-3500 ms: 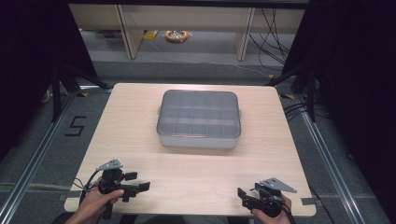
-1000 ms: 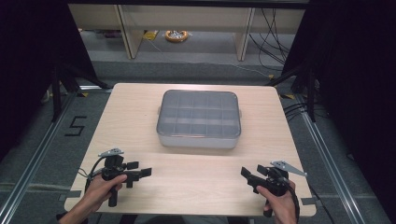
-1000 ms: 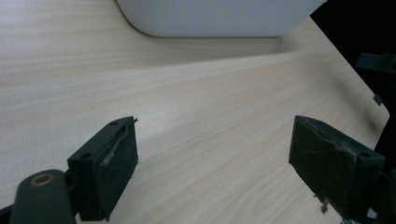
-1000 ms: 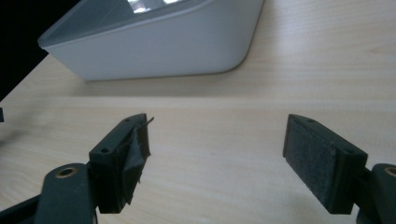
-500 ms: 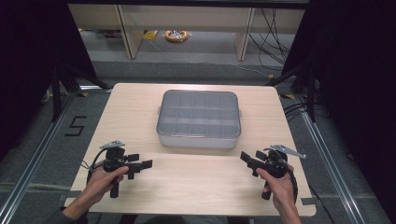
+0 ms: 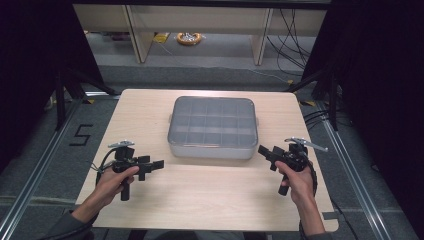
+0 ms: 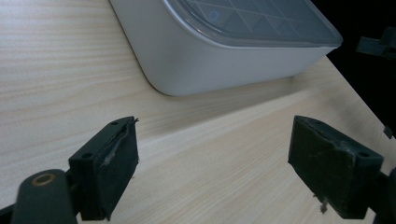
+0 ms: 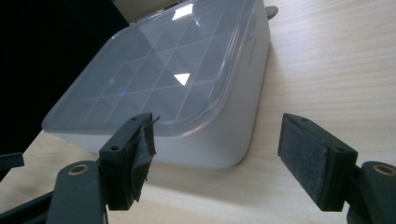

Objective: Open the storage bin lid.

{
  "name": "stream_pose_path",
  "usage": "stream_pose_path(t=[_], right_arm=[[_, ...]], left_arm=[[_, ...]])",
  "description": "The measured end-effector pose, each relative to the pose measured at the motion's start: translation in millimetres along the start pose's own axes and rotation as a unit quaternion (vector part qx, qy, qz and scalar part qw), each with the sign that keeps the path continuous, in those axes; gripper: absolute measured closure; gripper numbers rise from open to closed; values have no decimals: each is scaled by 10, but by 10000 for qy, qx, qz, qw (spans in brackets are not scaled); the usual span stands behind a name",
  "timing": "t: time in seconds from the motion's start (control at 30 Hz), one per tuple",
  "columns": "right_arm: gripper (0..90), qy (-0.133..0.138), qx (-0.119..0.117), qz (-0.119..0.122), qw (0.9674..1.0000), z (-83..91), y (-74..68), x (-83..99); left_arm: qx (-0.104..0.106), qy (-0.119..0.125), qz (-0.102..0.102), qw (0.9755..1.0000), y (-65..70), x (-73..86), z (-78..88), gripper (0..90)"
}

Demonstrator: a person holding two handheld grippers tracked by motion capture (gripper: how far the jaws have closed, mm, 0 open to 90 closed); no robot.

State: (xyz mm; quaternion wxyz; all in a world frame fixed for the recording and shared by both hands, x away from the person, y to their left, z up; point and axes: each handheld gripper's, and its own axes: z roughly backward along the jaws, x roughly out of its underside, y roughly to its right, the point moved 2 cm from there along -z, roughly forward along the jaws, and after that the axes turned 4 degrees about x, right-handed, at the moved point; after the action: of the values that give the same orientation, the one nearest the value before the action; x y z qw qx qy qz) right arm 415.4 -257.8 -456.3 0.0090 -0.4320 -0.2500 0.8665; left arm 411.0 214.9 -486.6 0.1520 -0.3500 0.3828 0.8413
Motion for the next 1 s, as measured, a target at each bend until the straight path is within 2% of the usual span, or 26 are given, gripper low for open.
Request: stream_pose_path(t=[0.07,0.1,0.13,0.17,0.23,0.33,0.37,0.4,0.47,0.5,0.53,0.6,0.63,0.7,0.73,0.8,0.83,0.87,0.93,1.0], right_arm=[[282,3,30,-37,10000,-33,7,-43],[282,3,30,-37,10000,-33,7,-43],[283,-3,-52,-102,9999,-45,-1,-60],[283,25,26,90,10000,-72,27,-98],[285,8,-20,-69,10000,-129,-3,-164],[287,-41,-31,-146,9999,-179,-10,-214],[288,28,-75,69,9999,-220,29,-245],[292,-82,1,-239,9997,-268,0,-284],[297,-90,-34,-243,9997,-296,8,-306],[304,-41,6,-86,10000,-336,43,-340],[305,-105,14,-296,9995,-346,14,-352],[335,-69,7,-296,9995,-423,45,-428],[342,-115,-12,-468,9988,-440,27,-448],[350,-154,-2,-520,9985,-463,21,-465],[371,-86,29,-269,9996,-526,44,-506],[381,-113,-1,-320,9994,-556,43,-521],[396,-161,1,-522,9985,-609,20,-549],[403,-136,20,-337,9993,-646,60,-564],[415,-286,43,-710,9971,-688,21,-586],[424,-294,83,-756,9967,-749,38,-602]], left_arm=[[-26,-24,20,10000,-13,-36,-7,153],[-14,38,23,10000,-18,-51,-21,153],[3,-22,20,10000,-31,-85,-19,153],[-31,53,29,10000,-33,-106,-31,153],[-23,24,39,10000,-59,-171,-38,153],[-64,116,57,9999,-88,-276,-77,153],[-144,141,25,9998,-105,-320,-94,152],[-155,116,31,9998,-115,-347,-98,152],[-169,184,76,9997,-129,-435,-133,153],[-144,173,85,9997,-135,-468,-140,153],[-170,173,65,9997,-144,-511,-150,155],[-231,244,90,9994,-167,-601,-190,164],[-255,264,103,9993,-185,-644,-210,175],[-271,270,144,9992,-208,-724,-260,179],[-284,288,168,9990,-217,-760,-284,194],[-274,259,212,9991,-239,-838,-339,206],[-267,275,241,9990,-243,-855,-353,223],[-283,283,264,9988,-251,-887,-376,234],[-354,254,243,9988,-278,-944,-418,252],[-374,225,307,9986,-305,-990,-475,276]])
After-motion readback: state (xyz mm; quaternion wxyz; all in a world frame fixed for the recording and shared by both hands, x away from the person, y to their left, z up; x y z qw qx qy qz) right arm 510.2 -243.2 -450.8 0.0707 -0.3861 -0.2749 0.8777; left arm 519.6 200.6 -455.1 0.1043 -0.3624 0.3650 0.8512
